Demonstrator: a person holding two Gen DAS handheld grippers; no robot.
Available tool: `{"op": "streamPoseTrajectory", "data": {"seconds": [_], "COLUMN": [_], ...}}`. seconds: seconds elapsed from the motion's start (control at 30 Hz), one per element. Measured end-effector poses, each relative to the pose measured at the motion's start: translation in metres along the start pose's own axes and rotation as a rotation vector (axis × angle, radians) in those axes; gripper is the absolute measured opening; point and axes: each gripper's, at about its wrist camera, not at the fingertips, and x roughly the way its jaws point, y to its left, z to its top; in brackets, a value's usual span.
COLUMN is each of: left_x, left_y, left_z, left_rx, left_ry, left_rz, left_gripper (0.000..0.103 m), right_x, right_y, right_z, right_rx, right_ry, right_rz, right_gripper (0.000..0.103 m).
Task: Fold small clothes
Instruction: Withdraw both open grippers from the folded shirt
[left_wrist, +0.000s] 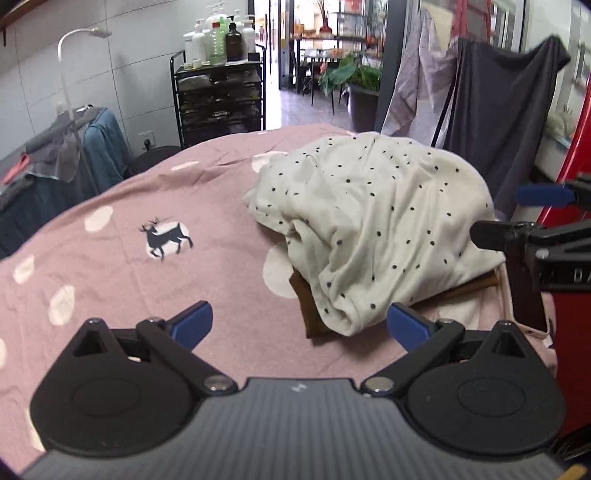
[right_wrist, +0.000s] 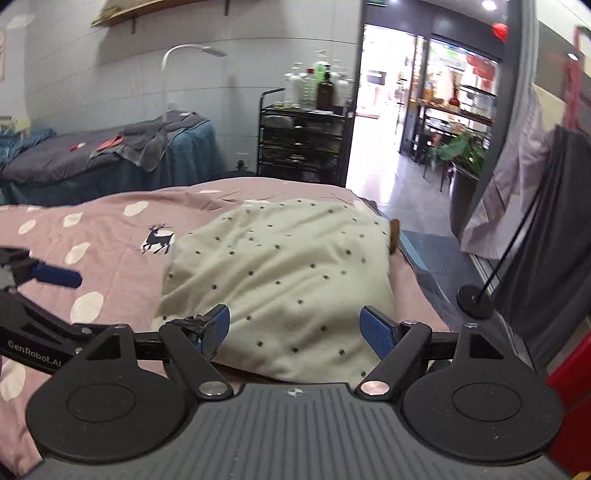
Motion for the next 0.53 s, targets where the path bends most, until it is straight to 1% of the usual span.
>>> {"op": "streamPoseTrajectory", "data": {"seconds": [0.07, 0.17, 0.23, 0.27, 0.3, 0.37, 0.47, 0.53], "left_x": [0.002, 0.002, 0.002, 0.003, 0.003, 0.004, 0.008, 0.01], "left_y": [-0.002, -0.003, -0.006, -0.01, -0.012, -0.016, -0.021, -0.022], "left_z": [0.008, 0.012, 0.012, 0.012, 0.012, 0.012, 0.013, 0.013], "left_rx": [0.01, 0.009, 0.036, 0.069, 0.091, 0.112, 0.146, 0.14], "left_ry": [0.018, 0.015, -0.021, -0.028, -0.032, -0.038, -0.003, 0.019], "left_rz": [0.016, -0.008, 0.026, 0.056, 0.07, 0.074, 0.086, 0.08], "left_gripper": [0.103, 0.103, 0.102, 0.102, 0.102, 0.102, 0.103, 0.103], "right_x": [0.0, 0.002, 0.005, 0.005, 0.007, 0.008, 0.011, 0.013], "right_y": [0.008, 0.015, 0.015, 0.014, 0.013, 0.012, 0.011, 0.011], "right_z": [0.004, 0.007, 0.009, 0.009, 0.009, 0.01, 0.011, 0.011], "right_rx": [-0.043, -0.085, -0.096, -0.096, -0.093, -0.094, -0.103, -0.112], "right_ry": [0.0, 0.005, 0.019, 0.024, 0.035, 0.049, 0.077, 0.089], "right_rz": [-0.003, -0.023, -0.036, -0.042, -0.049, -0.063, -0.095, -0.101], "right_gripper": [0.103, 0.103, 0.103, 0.103, 0.103, 0.103, 0.103, 0.103]}}
